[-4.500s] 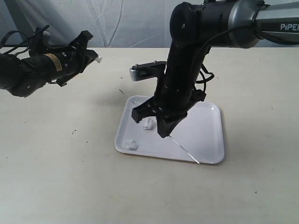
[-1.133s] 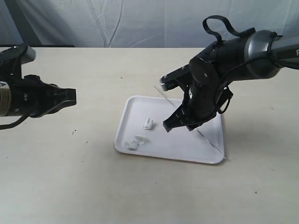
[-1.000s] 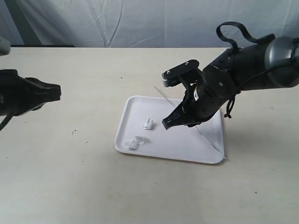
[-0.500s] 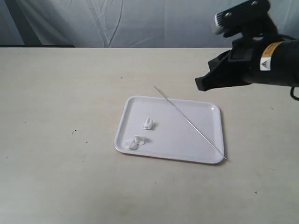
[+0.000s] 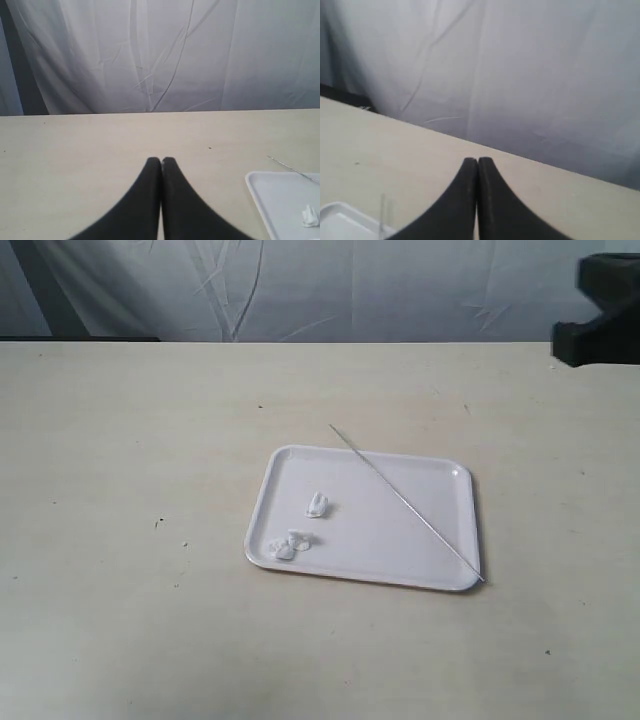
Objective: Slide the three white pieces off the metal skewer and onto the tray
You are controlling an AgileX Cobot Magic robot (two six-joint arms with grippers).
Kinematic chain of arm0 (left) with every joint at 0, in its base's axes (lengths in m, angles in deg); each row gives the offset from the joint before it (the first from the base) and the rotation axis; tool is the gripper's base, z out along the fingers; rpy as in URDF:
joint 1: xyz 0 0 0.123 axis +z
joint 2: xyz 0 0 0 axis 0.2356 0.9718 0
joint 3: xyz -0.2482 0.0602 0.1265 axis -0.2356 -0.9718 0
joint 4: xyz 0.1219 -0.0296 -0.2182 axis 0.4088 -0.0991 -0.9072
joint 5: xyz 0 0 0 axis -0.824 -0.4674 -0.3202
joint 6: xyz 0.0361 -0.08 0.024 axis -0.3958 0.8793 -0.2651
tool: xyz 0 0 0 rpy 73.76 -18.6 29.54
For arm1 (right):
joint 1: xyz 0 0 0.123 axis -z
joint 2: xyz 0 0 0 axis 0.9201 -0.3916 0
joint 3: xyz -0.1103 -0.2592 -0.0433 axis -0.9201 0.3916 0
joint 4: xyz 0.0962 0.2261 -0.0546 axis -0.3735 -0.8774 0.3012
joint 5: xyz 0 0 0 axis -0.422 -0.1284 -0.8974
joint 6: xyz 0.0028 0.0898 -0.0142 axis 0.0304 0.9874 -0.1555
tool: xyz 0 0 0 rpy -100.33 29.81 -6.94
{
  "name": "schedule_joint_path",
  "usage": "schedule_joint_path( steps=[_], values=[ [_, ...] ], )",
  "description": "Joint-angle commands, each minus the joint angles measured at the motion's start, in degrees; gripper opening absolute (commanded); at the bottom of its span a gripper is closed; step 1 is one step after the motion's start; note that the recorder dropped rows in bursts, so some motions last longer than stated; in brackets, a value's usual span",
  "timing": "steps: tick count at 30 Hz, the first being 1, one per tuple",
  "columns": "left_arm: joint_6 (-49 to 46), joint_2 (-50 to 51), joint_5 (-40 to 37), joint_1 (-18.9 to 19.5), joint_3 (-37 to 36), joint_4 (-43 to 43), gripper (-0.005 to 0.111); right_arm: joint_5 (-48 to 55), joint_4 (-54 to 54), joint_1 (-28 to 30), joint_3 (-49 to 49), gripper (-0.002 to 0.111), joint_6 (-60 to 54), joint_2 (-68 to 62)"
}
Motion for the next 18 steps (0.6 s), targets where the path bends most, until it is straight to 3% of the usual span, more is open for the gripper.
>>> schedule_joint_path(
  steps=[1,6,14,18],
  values=[
    [-0.2,-0.7,-0.5,0.0,-1.1,1.4,0.0,-5.7,-7.0,10.7,6.3,-0.001,0.2,8.3],
    [-0.2,-0.7,-2.2,0.0,-1.4,1.5,0.0,-9.4,-13.0,16.2,15.7,-0.001,-0.1,22.1],
    [0.1,-0.7,-3.1,0.0,-1.9,1.2,0.0,-8.7,-24.3,16.4,27.8,-0.001,-0.1,40.5],
    [0.1,-2.3,-2.9,0.0,-5.0,1.2,0.0,-6.1,-24.8,16.3,31.0,-0.001,0.5,44.2]
  ],
)
